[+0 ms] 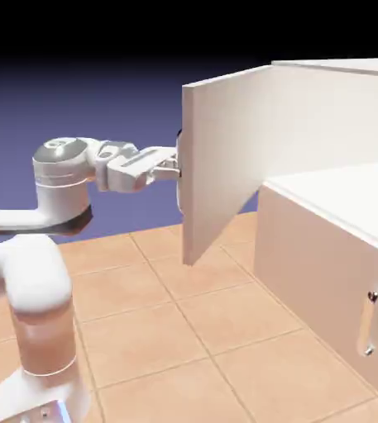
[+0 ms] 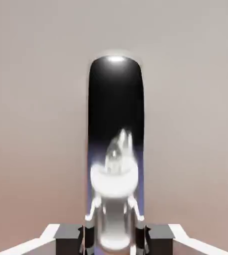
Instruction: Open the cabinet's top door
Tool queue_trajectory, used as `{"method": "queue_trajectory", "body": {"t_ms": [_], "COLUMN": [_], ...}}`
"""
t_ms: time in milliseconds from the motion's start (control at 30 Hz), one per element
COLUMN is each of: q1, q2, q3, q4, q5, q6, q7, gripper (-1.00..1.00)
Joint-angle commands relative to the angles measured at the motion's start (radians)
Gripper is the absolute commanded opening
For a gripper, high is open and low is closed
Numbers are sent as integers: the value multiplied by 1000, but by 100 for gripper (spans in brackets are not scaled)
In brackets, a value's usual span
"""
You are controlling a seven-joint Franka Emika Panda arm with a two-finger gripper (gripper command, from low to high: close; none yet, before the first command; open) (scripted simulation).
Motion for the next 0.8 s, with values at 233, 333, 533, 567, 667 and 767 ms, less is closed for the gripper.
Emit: {"method": "queue_trajectory", "body": {"t_ms": [233,333,533,567,667,767], "q1": [67,47,-76,-102,-184,-269], "q2": [58,103,191,201,226,241], "q3": [290,399,598,625,697,760], "q4": [111,190,401,437,545,654], "q5": [284,380,539,558,608,647], "q6": [-284,-393,-609,-641,-731,-815], "q7": [-12,-7,0,0,-4,-11], "gripper": [-100,-100,-100,-100,-100,-100]}}
